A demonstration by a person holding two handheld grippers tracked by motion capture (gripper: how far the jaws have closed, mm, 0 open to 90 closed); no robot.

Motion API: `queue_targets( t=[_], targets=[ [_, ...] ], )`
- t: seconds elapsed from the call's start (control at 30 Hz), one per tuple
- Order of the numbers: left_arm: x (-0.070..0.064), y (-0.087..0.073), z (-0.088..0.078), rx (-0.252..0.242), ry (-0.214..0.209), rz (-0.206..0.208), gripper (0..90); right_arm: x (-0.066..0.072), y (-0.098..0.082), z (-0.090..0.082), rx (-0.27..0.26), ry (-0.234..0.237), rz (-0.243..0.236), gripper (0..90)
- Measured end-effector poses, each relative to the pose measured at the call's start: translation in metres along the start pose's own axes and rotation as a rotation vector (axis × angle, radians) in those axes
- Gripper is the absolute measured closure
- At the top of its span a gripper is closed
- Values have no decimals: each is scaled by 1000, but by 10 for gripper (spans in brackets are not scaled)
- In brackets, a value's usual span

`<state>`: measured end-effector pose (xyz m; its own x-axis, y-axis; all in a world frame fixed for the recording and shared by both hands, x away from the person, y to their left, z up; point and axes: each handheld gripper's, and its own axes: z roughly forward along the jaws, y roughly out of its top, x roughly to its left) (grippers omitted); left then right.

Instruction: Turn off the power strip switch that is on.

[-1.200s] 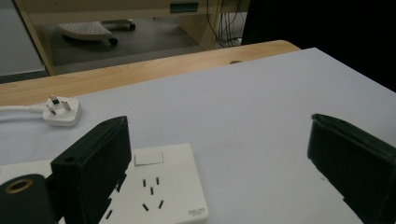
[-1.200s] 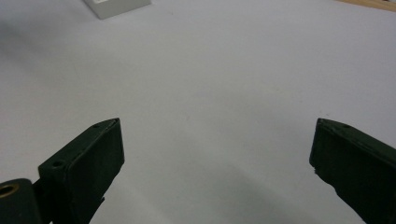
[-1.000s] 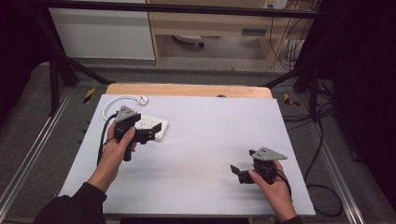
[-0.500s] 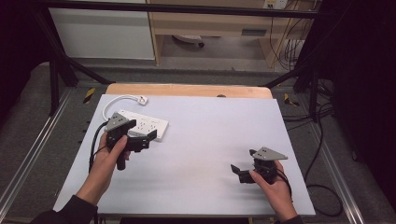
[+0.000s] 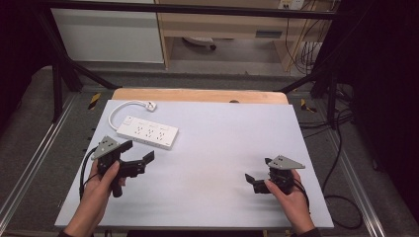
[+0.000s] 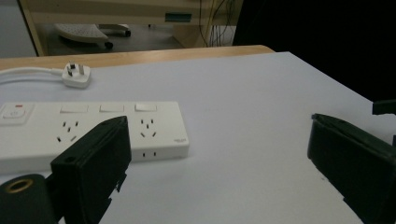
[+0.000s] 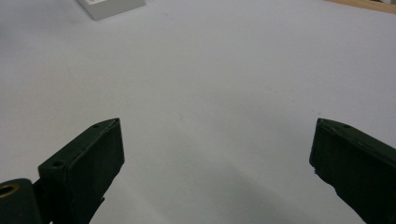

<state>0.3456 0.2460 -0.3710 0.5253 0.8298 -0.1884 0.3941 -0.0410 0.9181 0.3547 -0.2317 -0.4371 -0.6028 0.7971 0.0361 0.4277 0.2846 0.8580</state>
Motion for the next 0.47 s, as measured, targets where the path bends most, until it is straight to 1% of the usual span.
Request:
queue_targets(
  t=[0.13,0.23,0.3,0.4,0.43,0.47],
  targets=[
    [-1,-16,-11,-1,-1,-3,64,-1,0,0,-2,-5,2,36],
    [-2,-31,-16,17,4,3,64,-2,0,0,0,-11,0,36],
    [-3,-44,-18,26,-1,-13,64,-3,0,0,2,-19,1,34],
    [-3,-56,-18,40,4,-21,64,-4,-2,3,22,-37,2,31],
    [-3,-59,-18,56,9,-11,65,-5,-2,4,29,-45,2,31],
    [-4,-61,-17,65,6,-16,65,-6,-3,7,45,-61,6,31]
  ],
)
